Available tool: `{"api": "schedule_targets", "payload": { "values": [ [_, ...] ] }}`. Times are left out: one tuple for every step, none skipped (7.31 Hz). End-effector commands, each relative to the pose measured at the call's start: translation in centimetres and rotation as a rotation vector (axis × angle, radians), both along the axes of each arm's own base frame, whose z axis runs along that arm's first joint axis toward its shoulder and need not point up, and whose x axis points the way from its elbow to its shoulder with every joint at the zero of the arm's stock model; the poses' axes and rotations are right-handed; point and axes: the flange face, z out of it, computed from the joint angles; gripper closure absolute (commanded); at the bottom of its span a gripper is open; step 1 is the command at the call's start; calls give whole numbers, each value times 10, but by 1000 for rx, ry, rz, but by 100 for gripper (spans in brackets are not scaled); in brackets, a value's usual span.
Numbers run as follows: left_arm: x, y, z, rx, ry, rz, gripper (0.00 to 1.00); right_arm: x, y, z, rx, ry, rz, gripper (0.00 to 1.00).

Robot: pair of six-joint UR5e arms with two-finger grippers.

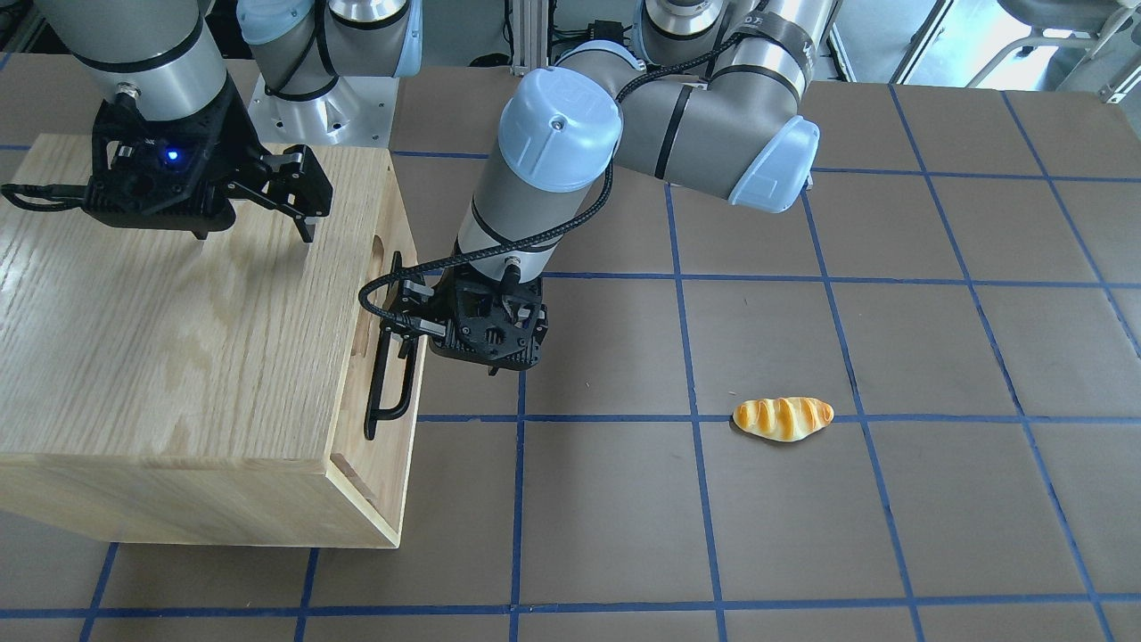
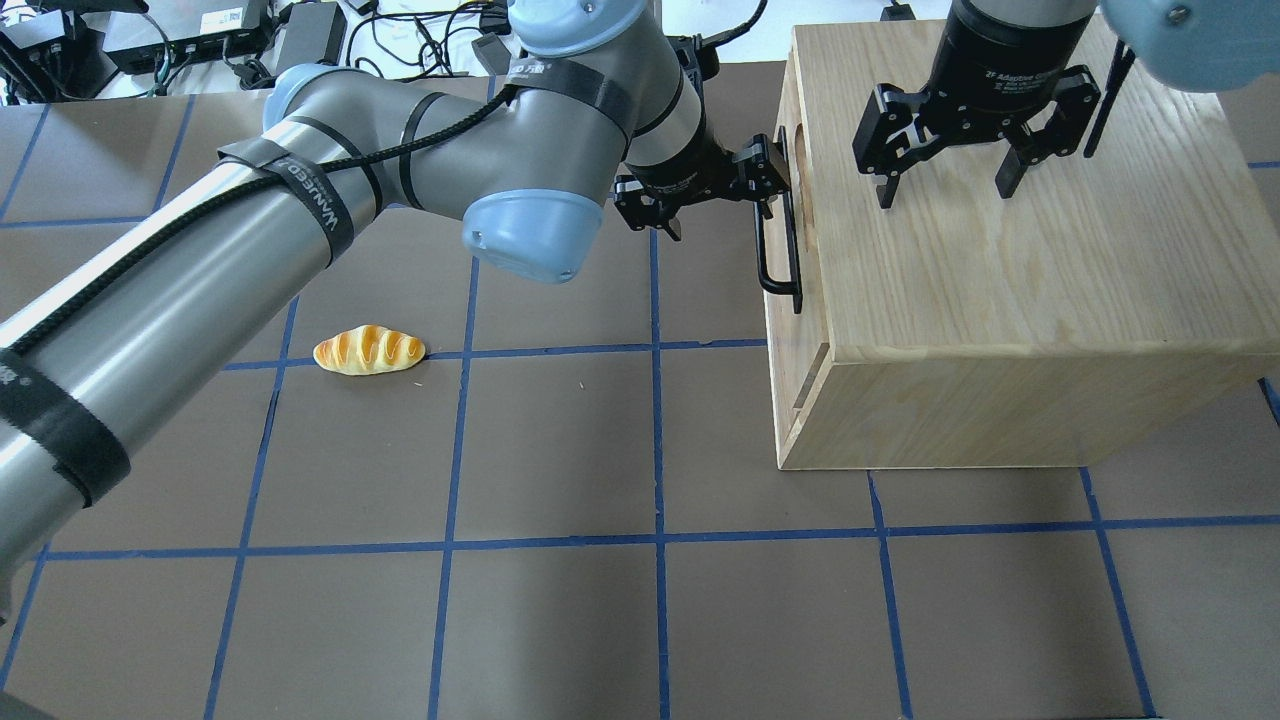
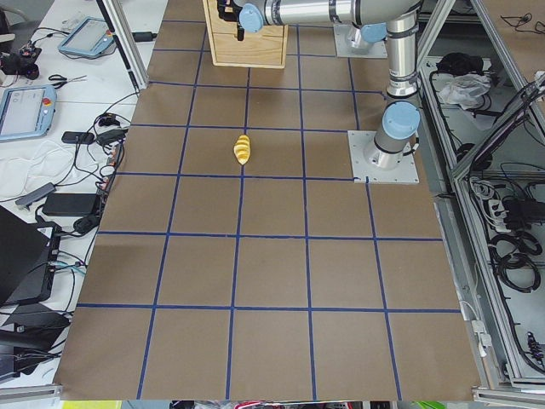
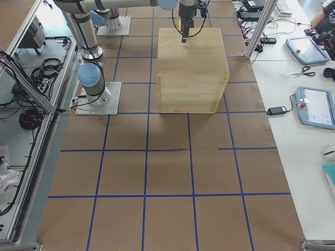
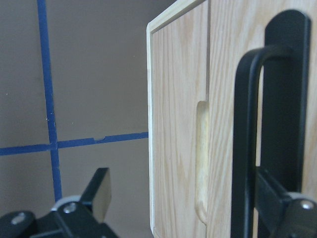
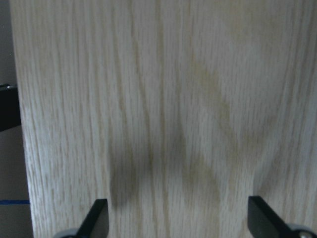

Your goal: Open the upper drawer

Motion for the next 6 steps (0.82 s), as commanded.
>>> {"api": "schedule_targets", "payload": {
  "values": [
    [2,-2,-2,-11,-32,0,0,0,0,0,-1,0,-1,0],
    [3,-2,0,-18,-34,-10,0,0,0,0,-1,0,1,0],
    [3,-2,2,-21,-33,-10,0,0,0,0,-1,0,1,0],
    [3,-2,3,-23,-34,-9,0,0,0,0,-1,0,-1,0],
    [5,-1,7,-25,-48,-6,0,0,0,0,-1,0,1,0],
    [11,-2,15,-24,-56,-10,0,0,0,0,1,0,1,0]
  ]
}}
